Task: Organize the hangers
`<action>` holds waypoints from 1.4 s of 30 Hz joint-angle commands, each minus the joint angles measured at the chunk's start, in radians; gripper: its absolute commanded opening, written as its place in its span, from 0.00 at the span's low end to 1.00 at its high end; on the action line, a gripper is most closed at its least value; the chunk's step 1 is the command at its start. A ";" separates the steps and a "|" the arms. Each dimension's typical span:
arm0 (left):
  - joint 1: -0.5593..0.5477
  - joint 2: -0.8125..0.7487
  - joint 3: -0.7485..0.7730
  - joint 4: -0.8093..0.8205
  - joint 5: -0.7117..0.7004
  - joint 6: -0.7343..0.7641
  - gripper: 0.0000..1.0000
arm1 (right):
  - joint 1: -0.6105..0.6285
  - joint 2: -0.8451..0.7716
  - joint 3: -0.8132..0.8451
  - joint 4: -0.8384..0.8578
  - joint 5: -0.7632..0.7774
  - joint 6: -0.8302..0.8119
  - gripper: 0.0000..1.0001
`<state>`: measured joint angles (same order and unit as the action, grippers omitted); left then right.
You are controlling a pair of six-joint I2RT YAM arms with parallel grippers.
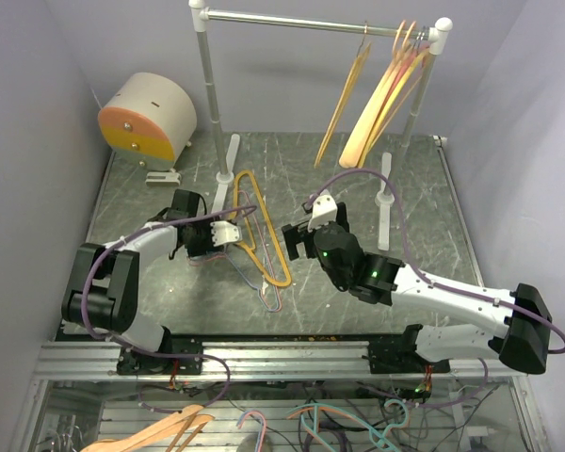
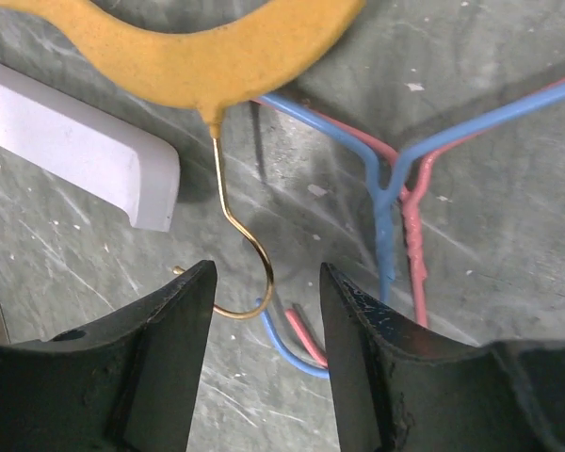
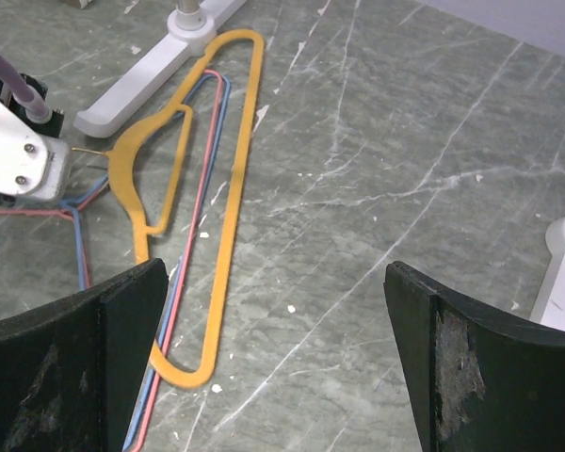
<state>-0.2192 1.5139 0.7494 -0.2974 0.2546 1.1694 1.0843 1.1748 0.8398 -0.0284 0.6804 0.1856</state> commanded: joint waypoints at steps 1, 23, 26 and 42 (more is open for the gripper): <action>-0.011 0.024 0.023 0.037 0.007 0.016 0.57 | -0.014 -0.032 -0.017 -0.001 0.002 0.010 1.00; -0.081 -0.100 0.288 -0.213 0.035 -0.017 0.07 | -0.045 0.118 -0.302 0.400 -0.292 0.085 1.00; -0.085 -0.103 0.300 -0.220 0.025 -0.014 0.07 | -0.041 0.235 -0.300 0.531 -0.257 0.012 1.00; -0.105 -0.095 0.366 -0.252 0.031 -0.023 0.07 | -0.018 0.616 -0.045 0.684 -0.141 -0.259 0.96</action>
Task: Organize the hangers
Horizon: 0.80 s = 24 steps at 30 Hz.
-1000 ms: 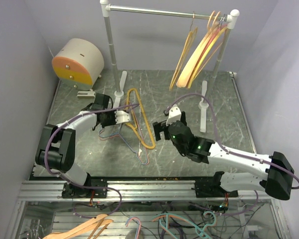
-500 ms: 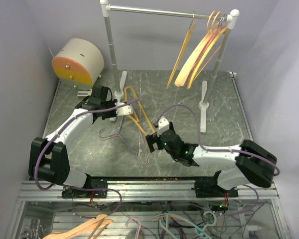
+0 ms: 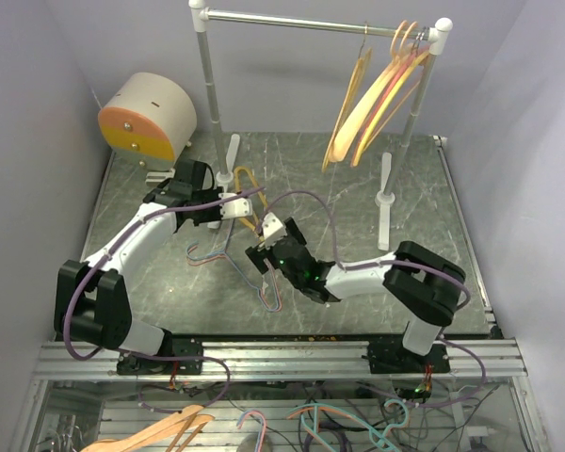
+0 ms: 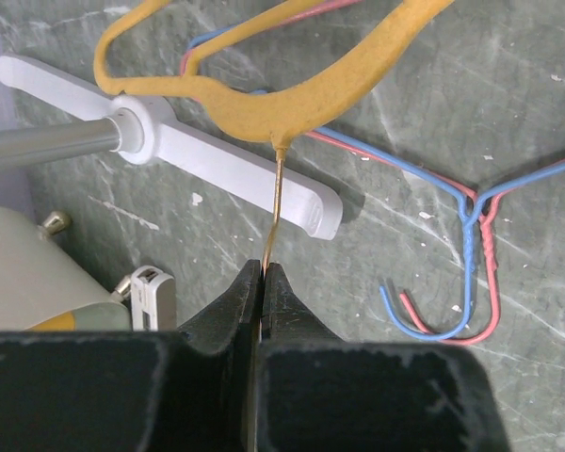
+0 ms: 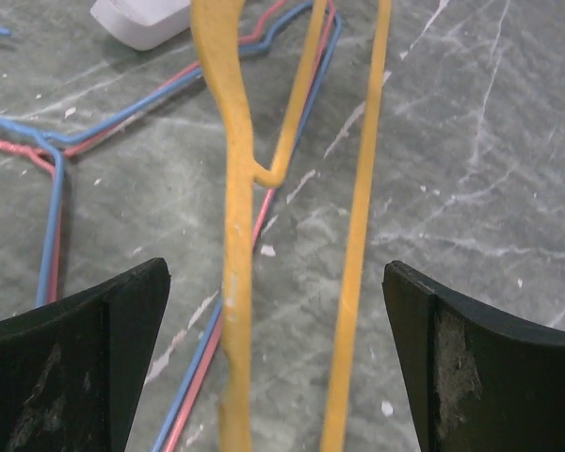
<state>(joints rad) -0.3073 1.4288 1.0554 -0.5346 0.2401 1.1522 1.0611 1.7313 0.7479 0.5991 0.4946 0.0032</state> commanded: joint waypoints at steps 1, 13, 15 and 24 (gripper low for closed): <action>-0.019 -0.011 0.065 -0.019 0.046 -0.006 0.07 | 0.007 0.076 0.057 0.059 0.051 -0.085 0.93; -0.024 -0.005 0.112 -0.067 0.063 0.002 0.07 | 0.007 0.119 0.101 0.003 0.110 -0.104 0.00; -0.024 -0.004 0.130 -0.082 0.065 0.006 0.07 | 0.012 0.081 0.070 -0.007 0.105 -0.081 0.00; -0.027 0.015 0.249 -0.212 0.080 0.130 0.07 | 0.008 -0.178 -0.048 -0.204 -0.242 0.064 0.00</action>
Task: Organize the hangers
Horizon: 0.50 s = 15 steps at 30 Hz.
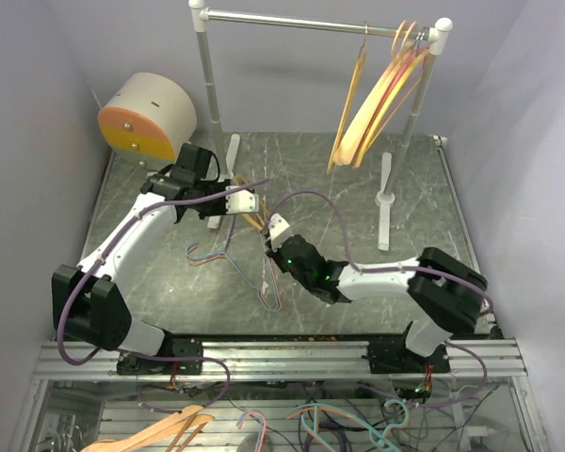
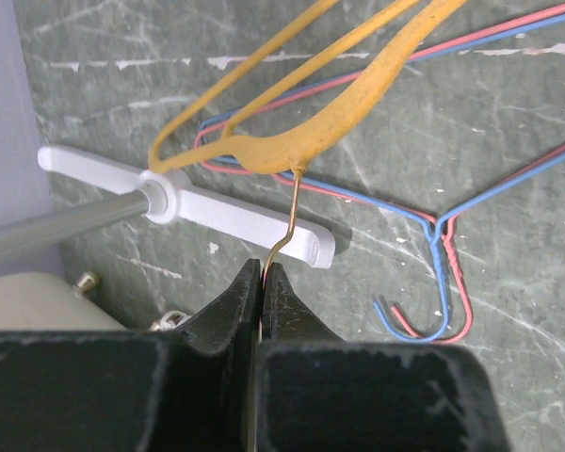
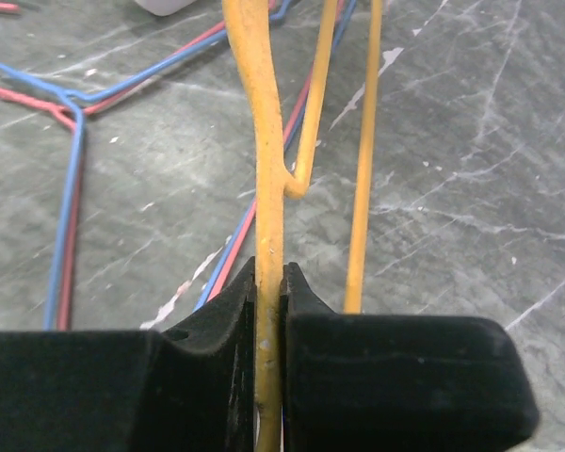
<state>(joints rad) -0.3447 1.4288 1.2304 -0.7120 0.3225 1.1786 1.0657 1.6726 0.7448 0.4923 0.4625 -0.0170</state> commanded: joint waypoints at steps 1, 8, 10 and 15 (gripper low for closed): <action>0.010 0.019 0.091 -0.057 0.005 0.128 0.07 | -0.003 -0.148 -0.053 -0.113 -0.248 0.097 0.00; 0.010 0.045 0.191 -0.146 0.029 0.166 0.20 | -0.076 -0.311 -0.126 -0.142 -0.399 0.164 0.00; 0.009 0.048 0.209 -0.181 0.035 0.186 0.27 | -0.081 -0.329 -0.132 -0.154 -0.390 0.158 0.00; -0.006 0.064 0.231 -0.262 0.042 0.201 0.44 | -0.082 -0.331 -0.124 -0.173 -0.382 0.151 0.00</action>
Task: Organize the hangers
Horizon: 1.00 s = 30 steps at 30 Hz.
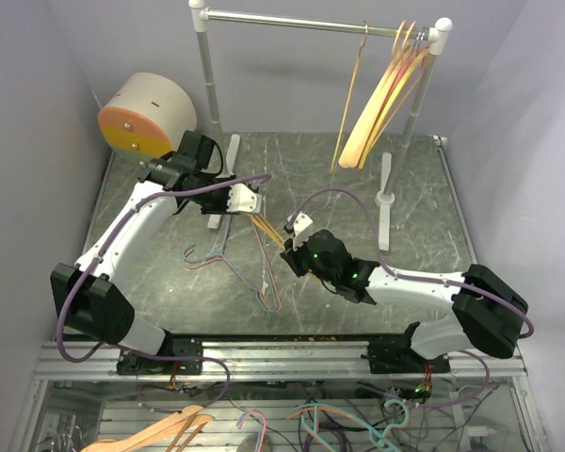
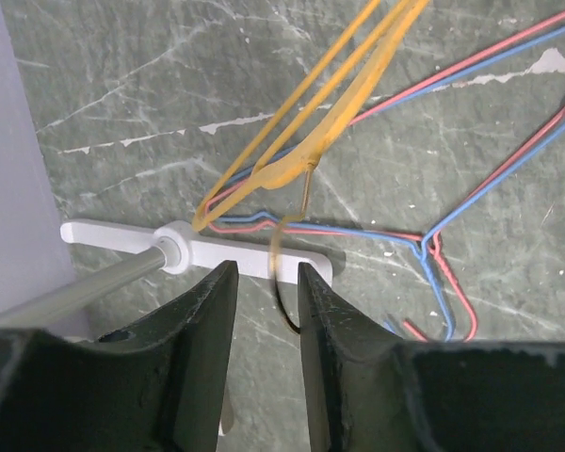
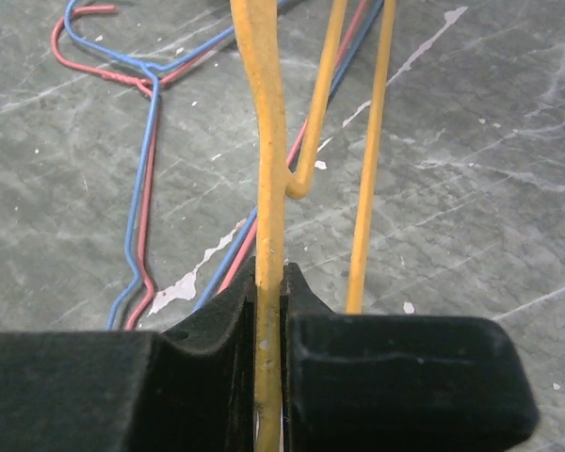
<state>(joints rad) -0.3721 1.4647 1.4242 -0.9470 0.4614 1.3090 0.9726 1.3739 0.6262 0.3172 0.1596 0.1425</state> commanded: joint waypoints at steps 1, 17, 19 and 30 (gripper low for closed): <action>0.013 0.030 0.037 -0.035 -0.106 0.072 0.45 | 0.011 -0.030 -0.005 0.003 -0.078 -0.012 0.00; -0.019 0.077 0.027 0.062 -0.127 0.119 0.14 | 0.011 -0.074 -0.021 -0.005 -0.109 -0.008 0.00; -0.025 0.081 0.052 0.072 -0.120 0.064 0.49 | 0.011 -0.073 -0.023 -0.008 -0.101 -0.006 0.00; -0.100 0.062 0.513 -0.170 -0.174 -0.135 0.98 | 0.011 -0.081 -0.032 -0.026 -0.048 0.022 0.00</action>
<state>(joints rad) -0.4545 1.5581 1.8236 -0.9733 0.3183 1.2007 0.9783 1.3190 0.6014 0.2783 0.0879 0.1463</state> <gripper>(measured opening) 0.980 0.055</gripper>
